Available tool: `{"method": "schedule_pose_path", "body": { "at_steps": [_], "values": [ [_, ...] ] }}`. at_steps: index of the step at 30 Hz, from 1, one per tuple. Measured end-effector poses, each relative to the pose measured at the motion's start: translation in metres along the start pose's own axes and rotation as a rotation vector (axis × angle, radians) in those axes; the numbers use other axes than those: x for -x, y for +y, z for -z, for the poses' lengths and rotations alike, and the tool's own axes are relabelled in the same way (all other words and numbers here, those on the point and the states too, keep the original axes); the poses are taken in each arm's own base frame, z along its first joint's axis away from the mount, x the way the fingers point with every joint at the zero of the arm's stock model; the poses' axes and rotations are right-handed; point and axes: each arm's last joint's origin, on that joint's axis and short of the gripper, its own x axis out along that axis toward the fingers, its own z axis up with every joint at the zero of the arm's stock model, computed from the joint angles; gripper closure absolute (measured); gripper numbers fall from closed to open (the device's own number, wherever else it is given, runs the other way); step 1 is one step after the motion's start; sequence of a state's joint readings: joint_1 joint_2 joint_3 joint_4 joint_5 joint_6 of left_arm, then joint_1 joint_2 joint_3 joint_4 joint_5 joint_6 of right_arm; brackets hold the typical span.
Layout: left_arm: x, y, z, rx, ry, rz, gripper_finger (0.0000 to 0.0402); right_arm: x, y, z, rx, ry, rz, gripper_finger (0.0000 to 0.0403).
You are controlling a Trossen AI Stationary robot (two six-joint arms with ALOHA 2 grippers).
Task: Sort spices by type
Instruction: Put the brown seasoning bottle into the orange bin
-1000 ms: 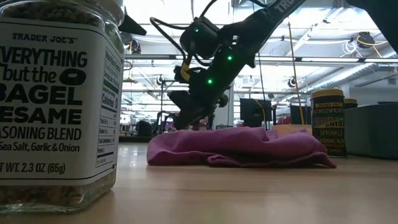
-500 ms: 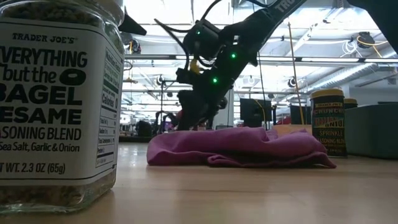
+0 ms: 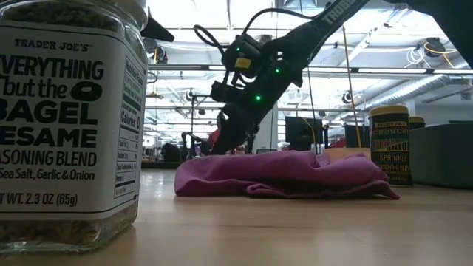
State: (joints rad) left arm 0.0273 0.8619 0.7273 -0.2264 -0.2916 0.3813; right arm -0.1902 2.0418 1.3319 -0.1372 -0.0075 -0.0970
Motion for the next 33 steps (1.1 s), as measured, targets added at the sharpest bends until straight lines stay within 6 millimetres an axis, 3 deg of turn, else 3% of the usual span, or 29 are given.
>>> {"method": "schedule_pose_path", "body": {
  "at_steps": [5,11,16,23,33],
  "values": [
    [0.0,0.0,0.0,0.0,0.0,0.0,0.0386,0.0,0.0,0.0,0.002,0.001,-0.002,0.0173],
    [0.0,0.0,0.0,0.0,-0.001,0.0,0.0386,0.0,0.0,0.0,-0.014,0.0,-0.003,0.0257],
    [0.0,0.0,0.0,-0.001,-0.001,0.0,0.0386,0.009,-0.001,-0.003,-0.053,-0.002,0.002,0.0257],
    [0.0,0.0,0.0,0.001,-0.001,0.001,0.0386,0.061,-0.03,-0.014,-0.222,0.014,0.169,0.0257],
    [0.0,0.0,0.0,0.002,0.0,0.0,0.0386,0.144,-0.107,0.011,-0.617,0.129,0.617,0.0257]
  ]
}}
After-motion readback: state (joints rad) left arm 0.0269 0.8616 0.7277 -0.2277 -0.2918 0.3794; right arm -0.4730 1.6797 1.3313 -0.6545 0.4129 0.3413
